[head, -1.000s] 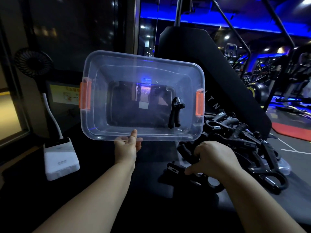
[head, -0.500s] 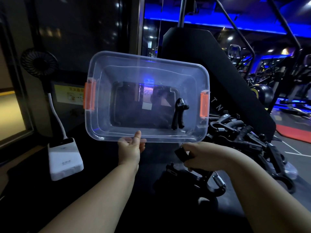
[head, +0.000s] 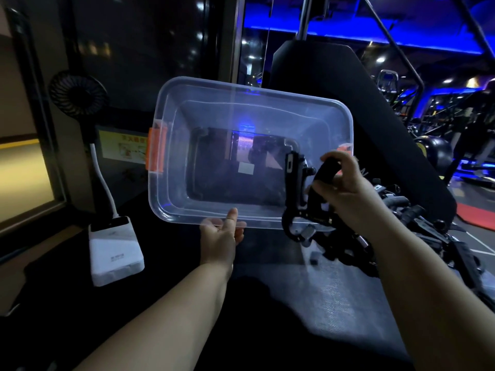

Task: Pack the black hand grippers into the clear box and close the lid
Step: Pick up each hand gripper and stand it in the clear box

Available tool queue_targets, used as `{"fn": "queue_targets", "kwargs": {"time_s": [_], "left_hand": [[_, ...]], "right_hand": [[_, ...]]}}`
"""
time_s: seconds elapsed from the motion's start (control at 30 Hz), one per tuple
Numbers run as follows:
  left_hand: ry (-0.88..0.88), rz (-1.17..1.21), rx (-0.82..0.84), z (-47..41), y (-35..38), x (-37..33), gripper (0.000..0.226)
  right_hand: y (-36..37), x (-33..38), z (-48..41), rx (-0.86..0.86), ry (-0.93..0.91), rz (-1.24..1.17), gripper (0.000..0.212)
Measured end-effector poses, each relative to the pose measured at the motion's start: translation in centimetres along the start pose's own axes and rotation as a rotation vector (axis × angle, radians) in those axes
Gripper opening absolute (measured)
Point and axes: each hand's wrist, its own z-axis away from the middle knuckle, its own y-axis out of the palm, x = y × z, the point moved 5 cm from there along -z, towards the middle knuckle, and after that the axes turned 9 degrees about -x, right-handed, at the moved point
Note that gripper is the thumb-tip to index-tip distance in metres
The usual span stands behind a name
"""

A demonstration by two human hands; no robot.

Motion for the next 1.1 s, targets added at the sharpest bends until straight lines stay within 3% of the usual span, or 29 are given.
{"fn": "queue_targets", "kwargs": {"time_s": [0.13,0.23,0.47,0.73,0.9,1.1], "left_hand": [[-0.024,0.015,-0.017,-0.3,0.0,0.1,0.03],[-0.029,0.025,-0.019,-0.8,0.0,0.6,0.032],[-0.04,0.003,0.057,-0.5,0.2,0.6,0.03],[-0.014,0.005,0.021,-0.2,0.2,0.4,0.025],[0.022,-0.036,0.0,0.2,0.0,-0.1,0.025],[0.035,-0.046,0.004,0.2,0.0,-0.2,0.026]], "right_hand": [[0.3,-0.7,-1.3,-0.216,-0.02,0.118,0.04],[1.3,-1.7,-2.2,-0.265,0.016,0.244,0.035],[3.9,-4.3,-3.3,-0.135,0.155,0.517,0.032],[5.7,-7.3,-5.0,-0.08,0.299,0.534,0.033],[6.9,-8.2,-6.0,-0.051,0.278,0.558,0.041],[7.7,-9.2,-7.7,-0.031,0.287,0.603,0.03]]}}
